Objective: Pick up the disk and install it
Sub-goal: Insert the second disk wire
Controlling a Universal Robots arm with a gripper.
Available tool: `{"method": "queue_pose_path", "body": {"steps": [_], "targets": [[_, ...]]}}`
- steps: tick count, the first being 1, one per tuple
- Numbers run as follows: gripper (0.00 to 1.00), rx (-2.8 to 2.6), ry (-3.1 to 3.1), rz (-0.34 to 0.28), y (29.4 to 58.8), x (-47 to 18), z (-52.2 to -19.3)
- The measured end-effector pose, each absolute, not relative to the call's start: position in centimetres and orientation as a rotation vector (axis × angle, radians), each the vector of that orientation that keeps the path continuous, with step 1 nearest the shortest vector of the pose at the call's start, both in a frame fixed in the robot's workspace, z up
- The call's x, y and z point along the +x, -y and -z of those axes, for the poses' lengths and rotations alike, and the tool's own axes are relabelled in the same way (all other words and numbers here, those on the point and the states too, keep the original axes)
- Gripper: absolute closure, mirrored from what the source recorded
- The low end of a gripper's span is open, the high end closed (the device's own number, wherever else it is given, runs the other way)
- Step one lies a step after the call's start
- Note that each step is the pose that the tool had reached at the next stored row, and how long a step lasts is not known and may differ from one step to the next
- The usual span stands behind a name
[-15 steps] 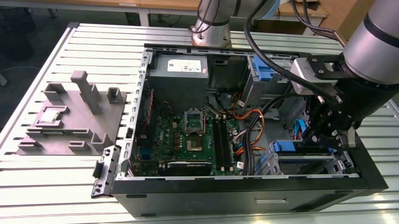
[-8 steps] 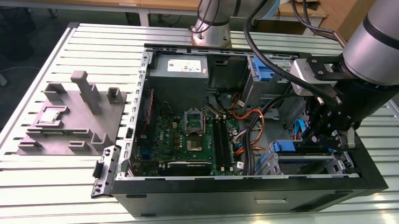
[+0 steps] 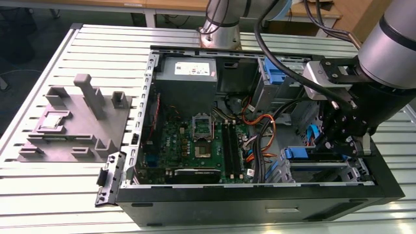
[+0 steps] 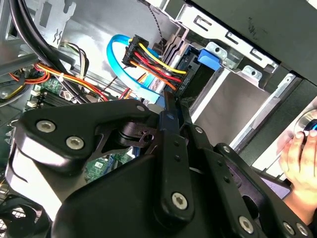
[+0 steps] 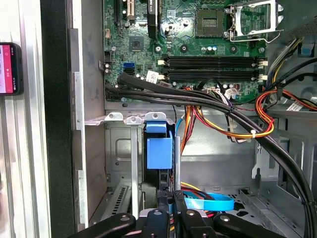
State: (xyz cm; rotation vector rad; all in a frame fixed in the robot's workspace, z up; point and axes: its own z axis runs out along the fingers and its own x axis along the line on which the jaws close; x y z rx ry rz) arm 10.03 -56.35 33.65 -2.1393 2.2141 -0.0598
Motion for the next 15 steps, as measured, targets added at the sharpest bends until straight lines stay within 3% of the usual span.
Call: {"method": "queue_pose_path", "body": {"steps": [15], "targets": [[0.84, -2.141, -2.210, 0.057, 56.42, 10.07, -33.00]]}}
